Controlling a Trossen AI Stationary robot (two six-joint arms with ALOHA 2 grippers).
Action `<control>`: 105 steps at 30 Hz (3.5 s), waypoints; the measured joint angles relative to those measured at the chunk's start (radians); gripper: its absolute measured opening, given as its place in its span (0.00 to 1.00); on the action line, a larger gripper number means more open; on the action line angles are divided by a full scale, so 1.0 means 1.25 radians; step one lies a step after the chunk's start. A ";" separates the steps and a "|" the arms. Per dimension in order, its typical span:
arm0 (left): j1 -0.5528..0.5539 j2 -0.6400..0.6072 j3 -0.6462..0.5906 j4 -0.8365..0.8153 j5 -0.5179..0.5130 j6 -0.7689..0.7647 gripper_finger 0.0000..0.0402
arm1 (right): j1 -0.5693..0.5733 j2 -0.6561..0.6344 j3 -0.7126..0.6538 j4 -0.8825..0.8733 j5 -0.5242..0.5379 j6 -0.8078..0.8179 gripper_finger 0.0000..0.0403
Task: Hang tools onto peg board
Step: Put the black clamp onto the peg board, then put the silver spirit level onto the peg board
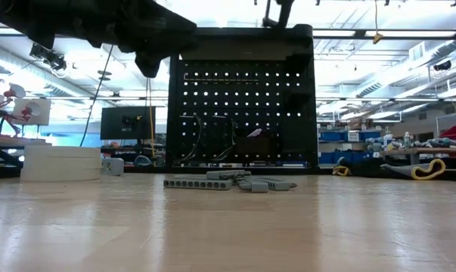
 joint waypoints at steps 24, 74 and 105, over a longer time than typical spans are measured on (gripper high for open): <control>0.118 0.000 0.000 0.033 0.004 0.090 0.39 | -0.199 0.044 0.066 -0.141 -0.151 0.230 0.20; 0.119 -0.014 0.000 -0.013 0.022 0.071 0.39 | -0.156 -0.002 0.029 0.108 -0.617 0.756 0.40; 0.099 -0.315 0.182 -0.881 -0.041 -0.006 0.40 | 0.518 -0.021 -0.790 0.526 -0.368 0.853 0.39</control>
